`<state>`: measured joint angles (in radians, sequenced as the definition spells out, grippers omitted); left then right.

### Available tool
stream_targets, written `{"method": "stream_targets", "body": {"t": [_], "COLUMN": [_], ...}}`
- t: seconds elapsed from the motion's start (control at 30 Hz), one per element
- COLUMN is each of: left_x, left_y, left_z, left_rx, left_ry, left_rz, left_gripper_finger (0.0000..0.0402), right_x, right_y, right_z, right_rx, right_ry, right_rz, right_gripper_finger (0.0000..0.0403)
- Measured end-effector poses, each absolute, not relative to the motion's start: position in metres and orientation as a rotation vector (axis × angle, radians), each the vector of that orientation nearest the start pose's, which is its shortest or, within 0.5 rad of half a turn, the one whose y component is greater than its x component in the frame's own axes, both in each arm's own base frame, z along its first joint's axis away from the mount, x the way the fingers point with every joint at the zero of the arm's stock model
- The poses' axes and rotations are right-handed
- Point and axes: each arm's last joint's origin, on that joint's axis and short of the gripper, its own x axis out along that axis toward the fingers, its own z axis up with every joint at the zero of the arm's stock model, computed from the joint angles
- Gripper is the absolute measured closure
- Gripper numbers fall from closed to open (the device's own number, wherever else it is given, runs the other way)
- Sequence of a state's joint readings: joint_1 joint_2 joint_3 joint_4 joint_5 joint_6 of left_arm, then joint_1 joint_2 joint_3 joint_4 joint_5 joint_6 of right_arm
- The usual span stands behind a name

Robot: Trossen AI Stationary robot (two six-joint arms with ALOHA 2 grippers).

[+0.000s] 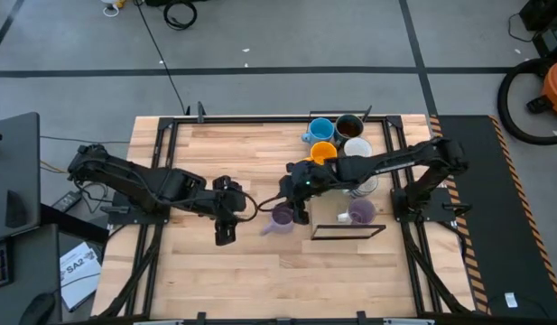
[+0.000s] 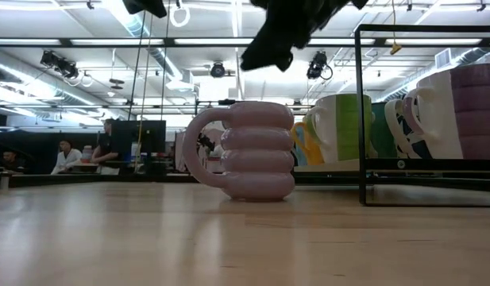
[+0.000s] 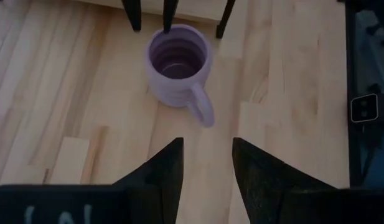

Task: Place coffee mugs
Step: Put the purple mug on the shelf

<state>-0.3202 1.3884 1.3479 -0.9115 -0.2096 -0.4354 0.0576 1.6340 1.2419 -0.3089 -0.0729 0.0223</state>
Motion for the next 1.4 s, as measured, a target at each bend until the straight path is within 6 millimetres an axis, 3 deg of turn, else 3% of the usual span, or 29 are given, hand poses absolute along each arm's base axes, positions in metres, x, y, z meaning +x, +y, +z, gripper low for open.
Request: {"method": "stream_targets", "body": {"t": [0.17, 1.03, 1.4], "left_x": [0.263, 0.264, 0.264], "left_y": [-0.080, -0.080, -0.080], "left_z": [0.335, 0.335, 0.335], "left_rx": [-0.149, -0.149, -0.149], "left_ry": [0.912, 0.911, 0.911], "left_rz": [0.113, 0.113, 0.113], "left_gripper_finger": [0.0257, 0.0257, 0.0257], "right_x": [0.367, 0.375, 0.374], "right_y": [0.019, 0.019, 0.019], "right_z": [0.249, 0.212, 0.210], "right_rx": [0.031, -0.042, -0.042], "right_ry": [0.753, 0.901, 0.926], "right_rz": [0.104, 0.076, 0.078], "right_gripper_finger": [0.0282, 0.0282, 0.0306]}}
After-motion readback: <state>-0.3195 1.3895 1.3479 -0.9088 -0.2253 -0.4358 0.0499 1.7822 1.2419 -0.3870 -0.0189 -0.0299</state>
